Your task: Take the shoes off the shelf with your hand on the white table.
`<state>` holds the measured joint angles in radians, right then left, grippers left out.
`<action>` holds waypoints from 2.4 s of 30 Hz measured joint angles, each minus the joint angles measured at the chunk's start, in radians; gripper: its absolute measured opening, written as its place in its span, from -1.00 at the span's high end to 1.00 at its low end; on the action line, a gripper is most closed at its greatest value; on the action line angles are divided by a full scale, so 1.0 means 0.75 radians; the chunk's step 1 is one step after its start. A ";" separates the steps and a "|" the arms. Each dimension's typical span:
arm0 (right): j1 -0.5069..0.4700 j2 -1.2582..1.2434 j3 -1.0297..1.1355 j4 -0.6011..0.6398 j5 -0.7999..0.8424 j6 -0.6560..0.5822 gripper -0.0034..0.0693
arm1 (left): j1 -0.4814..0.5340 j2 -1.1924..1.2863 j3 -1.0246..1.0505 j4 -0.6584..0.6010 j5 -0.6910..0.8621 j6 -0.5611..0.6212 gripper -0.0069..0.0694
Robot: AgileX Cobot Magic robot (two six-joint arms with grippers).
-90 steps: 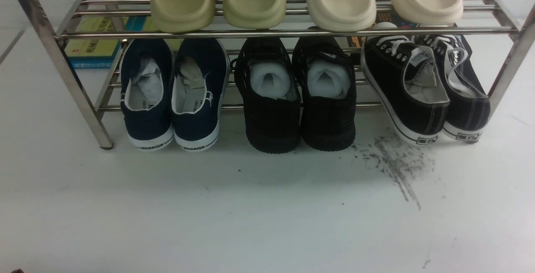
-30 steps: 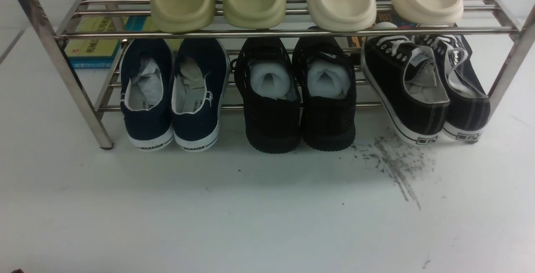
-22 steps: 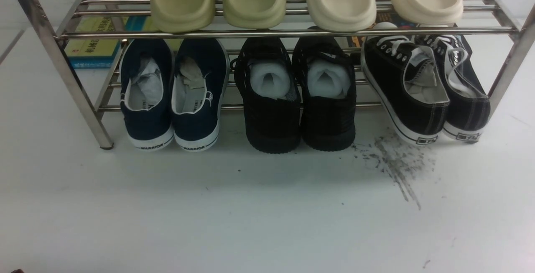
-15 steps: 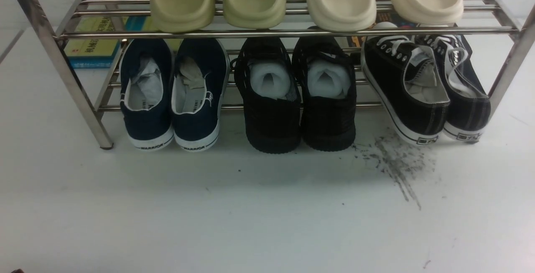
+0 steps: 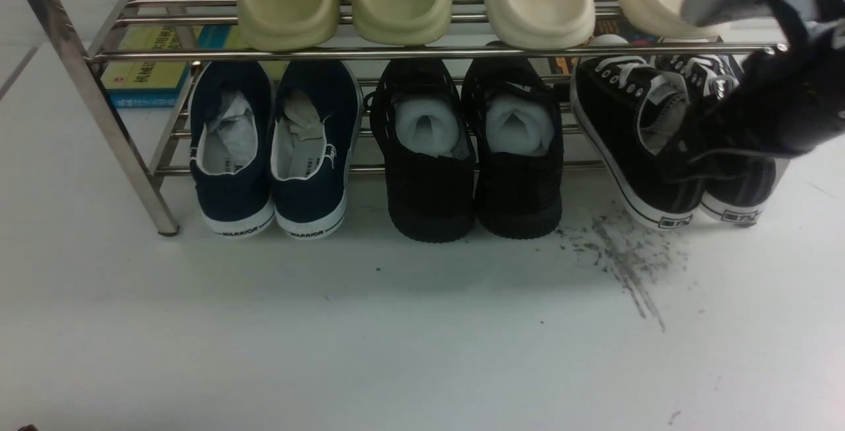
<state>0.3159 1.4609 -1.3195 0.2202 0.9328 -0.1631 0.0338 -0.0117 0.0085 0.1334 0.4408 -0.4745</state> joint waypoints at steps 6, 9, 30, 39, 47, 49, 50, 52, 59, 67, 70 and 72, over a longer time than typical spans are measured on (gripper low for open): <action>0.064 0.185 -0.128 -0.255 0.000 0.136 -0.37 | 0.000 0.000 0.000 0.000 0.000 0.000 0.19; 0.066 0.273 -0.144 -0.334 -0.018 0.177 -0.37 | 0.000 0.000 0.000 0.000 0.000 0.000 0.19; 0.079 0.491 -0.152 -0.531 -0.207 0.191 0.24 | 0.000 0.000 0.000 0.000 0.000 0.000 0.19; 0.085 0.508 -0.194 -0.528 -0.166 0.200 0.89 | 0.000 0.000 0.000 0.000 0.000 0.000 0.19; 0.084 0.506 -0.302 -0.475 -0.010 0.169 0.89 | 0.000 0.000 0.000 0.000 0.000 0.000 0.19; 0.084 0.488 -0.302 -0.461 0.014 0.160 0.89 | 0.000 0.000 0.000 0.000 0.000 0.000 0.19; 0.081 0.457 -0.303 -0.438 0.050 0.157 0.89 | 0.000 0.000 0.000 0.000 0.000 0.000 0.19; 0.079 0.422 -0.304 -0.422 0.093 0.150 0.89 | 0.000 0.000 0.000 0.000 0.000 0.000 0.19; 0.075 0.296 -0.304 -0.332 0.239 0.100 0.89 | 0.000 0.000 0.000 0.000 0.000 0.000 0.19; 0.075 0.148 -0.304 -0.205 0.406 0.063 0.89 | 0.000 0.000 0.000 0.000 0.000 0.000 0.19; 0.075 0.042 -0.303 -0.167 0.446 0.061 0.88 | 0.000 0.000 0.000 0.000 0.000 0.000 0.19; 0.075 -0.036 -0.303 -0.156 0.445 0.061 0.88 | 0.000 0.000 0.000 0.000 0.000 0.000 0.19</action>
<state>0.3719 1.4342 -1.5464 0.1034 1.2663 -0.1171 0.0338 -0.0117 0.0085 0.1334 0.4408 -0.4745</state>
